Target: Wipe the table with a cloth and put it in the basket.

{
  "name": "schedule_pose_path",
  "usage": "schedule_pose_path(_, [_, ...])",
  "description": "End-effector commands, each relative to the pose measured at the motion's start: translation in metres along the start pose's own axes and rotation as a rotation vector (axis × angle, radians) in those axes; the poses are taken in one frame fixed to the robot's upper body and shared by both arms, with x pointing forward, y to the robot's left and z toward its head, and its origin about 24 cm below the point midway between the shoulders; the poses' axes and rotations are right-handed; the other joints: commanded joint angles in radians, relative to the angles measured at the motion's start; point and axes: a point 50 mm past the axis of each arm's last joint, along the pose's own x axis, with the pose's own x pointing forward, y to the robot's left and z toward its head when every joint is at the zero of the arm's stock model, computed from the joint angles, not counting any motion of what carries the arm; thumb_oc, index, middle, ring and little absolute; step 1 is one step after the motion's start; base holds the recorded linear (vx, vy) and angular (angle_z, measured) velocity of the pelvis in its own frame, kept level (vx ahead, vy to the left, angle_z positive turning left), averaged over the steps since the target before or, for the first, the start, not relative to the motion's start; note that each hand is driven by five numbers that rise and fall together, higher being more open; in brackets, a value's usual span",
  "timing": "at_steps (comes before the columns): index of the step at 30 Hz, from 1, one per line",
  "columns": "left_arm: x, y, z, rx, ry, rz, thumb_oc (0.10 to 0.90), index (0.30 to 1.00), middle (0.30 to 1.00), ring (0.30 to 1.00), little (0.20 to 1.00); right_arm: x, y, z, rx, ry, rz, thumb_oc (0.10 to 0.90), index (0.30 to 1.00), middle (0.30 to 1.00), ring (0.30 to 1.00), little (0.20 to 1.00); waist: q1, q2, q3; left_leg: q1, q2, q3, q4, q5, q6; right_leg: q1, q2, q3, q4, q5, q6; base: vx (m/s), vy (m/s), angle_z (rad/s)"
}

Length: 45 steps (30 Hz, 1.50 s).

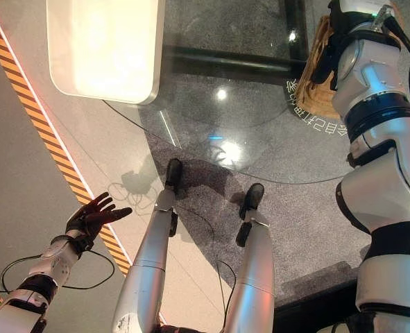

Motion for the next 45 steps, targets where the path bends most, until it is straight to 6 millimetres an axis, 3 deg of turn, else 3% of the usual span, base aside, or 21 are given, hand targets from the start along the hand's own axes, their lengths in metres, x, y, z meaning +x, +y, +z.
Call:
schedule_pose_path(1, [-0.0118, 0.0290, -0.0072, 0.014, 0.026, 0.085, 0.800, 0.900, 0.900, 0.900, 0.900, -0.0012, -0.0382, -0.0333, -0.135, 0.120, -0.122, 0.100, 0.300, 0.300, 0.300, 0.200, -0.006, 0.031, -0.018, 0.000, -0.096, 0.051, 0.004, -0.051, 0.116, 0.022, 0.078, -0.099, -0.109, 0.056, -0.052, 0.00, 0.000, 0.00])
schedule_pose_path(36, [-0.0121, 0.0310, -0.0052, 0.013, 0.019, 0.084, 0.800, 0.900, 0.900, 0.900, 0.900, -0.0011, -0.0376, -0.0332, -0.141, 0.113, -0.121, 0.100, 0.300, 0.300, 0.300, 0.200, -0.005, 0.030, -0.018, 0.007, -0.096, 0.051, 0.001, -0.052, 0.118, 0.027, 0.078, -0.101, -0.114, 0.058, -0.052, 0.00, 0.000, 0.00])
schedule_pose_path(45, [-0.0115, 0.0295, -0.0047, 0.014, 0.017, 0.082, 0.800, 0.900, 0.900, 0.900, 0.900, -0.0016, -0.0406, -0.0294, -0.106, 0.090, -0.199, 0.100, 0.300, 0.300, 0.300, 0.200, -0.006, 0.032, -0.018, 0.007, -0.099, 0.052, 0.000, -0.053, 0.119, 0.028, 0.079, -0.100, -0.120, 0.062, -0.051, 0.00, 0.000, 0.00])
